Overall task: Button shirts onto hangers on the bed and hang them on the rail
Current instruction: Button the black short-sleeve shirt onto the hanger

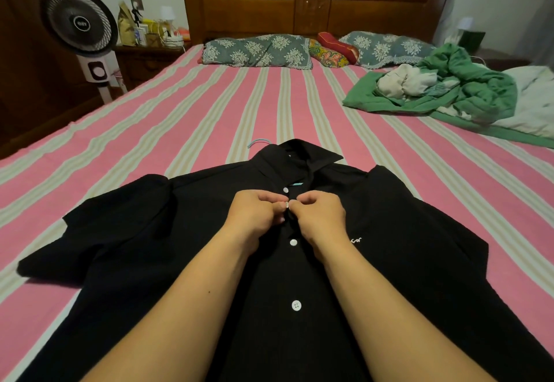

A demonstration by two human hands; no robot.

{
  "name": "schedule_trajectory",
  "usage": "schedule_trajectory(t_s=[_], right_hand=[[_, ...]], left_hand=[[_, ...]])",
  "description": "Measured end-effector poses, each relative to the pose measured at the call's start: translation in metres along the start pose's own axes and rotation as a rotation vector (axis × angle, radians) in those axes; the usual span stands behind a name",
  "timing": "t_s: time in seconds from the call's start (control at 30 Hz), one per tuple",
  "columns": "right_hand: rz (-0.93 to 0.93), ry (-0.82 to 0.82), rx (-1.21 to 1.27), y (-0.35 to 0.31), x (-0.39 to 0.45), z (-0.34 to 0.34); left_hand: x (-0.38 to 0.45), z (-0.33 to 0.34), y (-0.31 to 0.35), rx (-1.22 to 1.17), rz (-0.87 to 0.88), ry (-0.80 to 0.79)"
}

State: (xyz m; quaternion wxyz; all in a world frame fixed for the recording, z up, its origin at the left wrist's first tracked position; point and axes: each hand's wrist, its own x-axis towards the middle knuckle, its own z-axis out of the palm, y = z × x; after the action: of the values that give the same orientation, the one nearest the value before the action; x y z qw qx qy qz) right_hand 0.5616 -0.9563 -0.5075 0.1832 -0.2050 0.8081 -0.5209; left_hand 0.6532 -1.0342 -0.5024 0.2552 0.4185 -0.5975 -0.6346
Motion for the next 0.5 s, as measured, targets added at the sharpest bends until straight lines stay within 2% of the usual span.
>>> schedule_trajectory(t_s=[0.1,0.23,0.3,0.4,0.5], right_hand=[[0.044,-0.044,0.049,0.0,-0.001,0.001],[0.091,-0.159,0.243,-0.005,-0.003,-0.008],[0.095,-0.202,0.227,-0.006,-0.004,-0.012],[0.095,-0.119,0.14,-0.003,-0.001,-0.01],[0.089,-0.043,0.145,-0.002,0.002,-0.006]], left_hand=[[0.001,-0.001,-0.001,0.012,0.021,0.022],[-0.001,0.0,-0.001,0.073,0.035,0.021],[-0.003,0.001,-0.001,0.071,0.01,0.001],[-0.003,-0.002,0.002,-0.026,-0.026,-0.005],[-0.001,-0.004,0.004,-0.026,-0.019,-0.003]])
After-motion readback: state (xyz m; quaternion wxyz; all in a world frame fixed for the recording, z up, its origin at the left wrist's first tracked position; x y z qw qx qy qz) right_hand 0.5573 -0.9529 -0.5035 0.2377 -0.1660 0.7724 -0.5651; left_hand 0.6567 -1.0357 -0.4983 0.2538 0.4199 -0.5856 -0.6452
